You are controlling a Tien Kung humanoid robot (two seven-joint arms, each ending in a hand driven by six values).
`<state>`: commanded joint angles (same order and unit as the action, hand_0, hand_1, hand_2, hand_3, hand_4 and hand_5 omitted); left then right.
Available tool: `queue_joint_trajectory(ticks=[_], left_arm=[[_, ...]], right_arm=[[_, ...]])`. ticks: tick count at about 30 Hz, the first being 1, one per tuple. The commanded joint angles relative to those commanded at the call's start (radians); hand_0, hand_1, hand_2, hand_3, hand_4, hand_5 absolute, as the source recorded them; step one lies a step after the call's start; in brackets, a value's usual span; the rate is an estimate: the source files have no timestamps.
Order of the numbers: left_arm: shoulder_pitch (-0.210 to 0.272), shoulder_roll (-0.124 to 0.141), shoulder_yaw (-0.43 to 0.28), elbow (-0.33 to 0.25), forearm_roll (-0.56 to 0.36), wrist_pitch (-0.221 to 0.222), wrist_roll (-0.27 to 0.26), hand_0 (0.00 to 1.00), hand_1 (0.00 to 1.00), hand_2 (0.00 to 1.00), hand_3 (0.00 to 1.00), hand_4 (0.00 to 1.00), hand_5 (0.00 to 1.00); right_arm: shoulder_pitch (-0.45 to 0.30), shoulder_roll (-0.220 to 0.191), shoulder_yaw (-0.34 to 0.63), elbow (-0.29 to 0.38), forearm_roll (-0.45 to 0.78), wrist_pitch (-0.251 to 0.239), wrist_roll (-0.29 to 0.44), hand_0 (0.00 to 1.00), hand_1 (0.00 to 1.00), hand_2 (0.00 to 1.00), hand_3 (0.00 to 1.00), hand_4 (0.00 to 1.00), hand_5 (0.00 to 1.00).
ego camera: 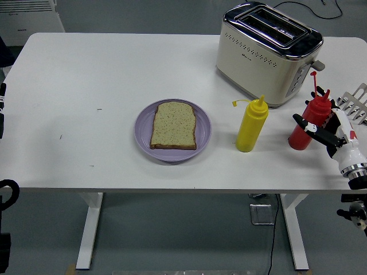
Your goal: Pick up the cup,pour liquid into bread,place the cup on the desk
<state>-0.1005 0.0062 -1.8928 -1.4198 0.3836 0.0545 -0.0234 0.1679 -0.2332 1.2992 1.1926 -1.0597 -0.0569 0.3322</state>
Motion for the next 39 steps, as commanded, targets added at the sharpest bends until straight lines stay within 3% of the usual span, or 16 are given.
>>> queue_joint_trajectory(ticks=[1,2,7,8,13,14,19,20,25,26,31,32,39], left_arm=[[0.0,0.0,0.0,0.0,0.0,0.0,0.0,0.797,0.78,0.795,0.714,0.567,0.998],[0.0,0.0,-0.001,0.0,0.0,0.0,0.0,0.797,0.78,0.794,0.713,0.566,0.998],[0.001,0.0,-0.001,0.001,-0.001,0.001,0.001,0.797,0.78,0.794,0.713,0.566,0.998],[0.001,0.0,-0.001,0.001,-0.001,0.001,0.001,0.797,0.779,0.794,0.713,0.566,0.998],[0.001,-0.001,-0.001,0.001,-0.001,0.001,0.001,0.797,0.779,0.794,0.713,0.566,0.998],[0.001,-0.001,-0.002,0.001,-0.001,0.001,0.001,0.796,0.779,0.793,0.711,0.565,0.998],[0.002,-0.001,-0.002,0.002,-0.001,0.002,0.0,0.796,0.779,0.793,0.711,0.565,0.998],[0.002,-0.001,-0.002,0.002,-0.001,0.002,0.001,0.795,0.778,0.791,0.712,0.565,0.998],[0.002,-0.001,-0.003,0.002,0.0,0.004,0.002,0.795,0.778,0.791,0.712,0.565,0.998],[0.002,-0.001,-0.003,0.002,0.0,0.005,0.002,0.796,0.779,0.789,0.711,0.566,0.998],[0.003,-0.001,-0.003,0.002,-0.001,0.005,0.002,0.796,0.779,0.789,0.711,0.566,0.998],[0.003,-0.001,-0.003,0.002,-0.001,0.005,0.002,0.796,0.779,0.789,0.711,0.565,0.998],[0.004,-0.002,-0.004,0.002,-0.001,0.005,0.002,0.796,0.777,0.787,0.705,0.564,0.998]], right_arm=[[0.003,0.002,-0.002,-0.003,0.01,-0.003,0.001,0.903,0.833,0.87,0.957,0.913,0.248],[0.004,0.003,-0.003,-0.004,0.016,-0.004,0.002,0.843,0.749,0.731,0.885,0.906,0.238],[0.025,0.013,-0.018,-0.023,0.047,-0.048,0.008,0.843,0.749,0.731,0.885,0.906,0.238],[0.027,0.014,-0.019,-0.025,0.048,-0.051,0.008,0.647,0.572,0.528,0.666,0.889,0.218],[0.042,0.022,-0.027,-0.042,0.058,-0.073,0.003,0.647,0.572,0.528,0.666,0.889,0.218],[0.045,0.023,-0.032,-0.045,0.062,-0.078,0.002,0.433,0.398,0.394,0.486,0.894,0.226],[0.052,0.028,-0.048,-0.052,0.073,-0.096,-0.003,0.433,0.398,0.394,0.486,0.894,0.226],[0.053,0.028,-0.049,-0.053,0.074,-0.098,-0.003,0.223,0.224,0.267,0.317,0.888,0.229],[0.058,0.032,-0.06,-0.057,0.127,-0.129,0.015,0.223,0.224,0.267,0.317,0.888,0.229],[0.059,0.033,-0.061,-0.058,0.134,-0.133,0.017,0.056,0.094,0.183,0.198,0.885,0.233],[0.06,0.033,-0.067,-0.059,0.152,-0.157,0.023,0.056,0.094,0.183,0.198,0.885,0.233],[0.06,0.033,-0.069,-0.059,0.157,-0.158,0.02,0.002,0.024,0.122,0.125,0.886,0.235],[0.058,0.031,-0.07,-0.045,0.19,-0.168,0.02,0.002,0.002,0.112,0.126,0.878,0.242]])
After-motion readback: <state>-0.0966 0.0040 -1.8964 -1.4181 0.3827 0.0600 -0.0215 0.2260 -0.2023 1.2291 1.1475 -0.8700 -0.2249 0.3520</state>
